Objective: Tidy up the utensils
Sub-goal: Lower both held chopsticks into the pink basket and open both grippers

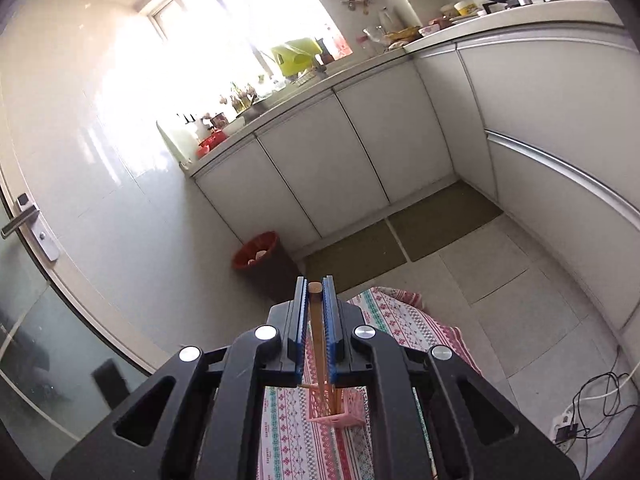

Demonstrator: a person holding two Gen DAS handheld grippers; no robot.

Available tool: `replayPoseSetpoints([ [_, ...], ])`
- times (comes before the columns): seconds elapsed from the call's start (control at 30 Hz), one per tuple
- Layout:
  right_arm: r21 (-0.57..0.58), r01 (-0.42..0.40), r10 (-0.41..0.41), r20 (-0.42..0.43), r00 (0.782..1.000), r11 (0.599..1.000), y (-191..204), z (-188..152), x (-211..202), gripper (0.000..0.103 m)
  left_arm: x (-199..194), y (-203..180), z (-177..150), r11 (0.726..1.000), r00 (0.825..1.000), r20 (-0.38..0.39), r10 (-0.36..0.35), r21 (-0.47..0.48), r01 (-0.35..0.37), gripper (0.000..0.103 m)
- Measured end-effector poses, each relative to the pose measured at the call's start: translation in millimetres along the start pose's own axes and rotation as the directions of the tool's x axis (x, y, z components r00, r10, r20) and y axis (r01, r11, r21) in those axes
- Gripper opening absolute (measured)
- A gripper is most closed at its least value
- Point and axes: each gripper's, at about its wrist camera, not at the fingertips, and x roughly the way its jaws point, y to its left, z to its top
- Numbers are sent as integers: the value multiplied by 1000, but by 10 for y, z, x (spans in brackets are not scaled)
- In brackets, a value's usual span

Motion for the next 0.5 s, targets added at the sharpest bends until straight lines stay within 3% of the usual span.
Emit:
replayPoseSetpoints([
  [0.03, 0, 0, 0, -13, 1000, 1000, -1, -8, 68, 8, 75, 20, -34, 1000, 1000, -20, 7, -5, -7, 11],
  [0.07, 0, 0, 0, -20, 1000, 1000, -11, -47, 73, 8, 107, 38, -53, 1000, 999, -33, 7, -10, -7, 24],
  [0.13, -2, 3, -3, -35, 999, 1000, -12, -76, 192, 8, 61, 94, -63, 999, 1000, -17, 13, -31, -14, 38],
  [0.33, -9, 6, -6, -60, 998, 1000, 67, -204, 440, 8, -236, 257, 11, 997, 998, 56, 37, -65, -33, 41],
  [0.5, -23, 2, -4, -56, 998, 1000, 203, -318, 624, 8, -343, 389, 27, 996, 996, 69, 55, -79, -50, 43],
])
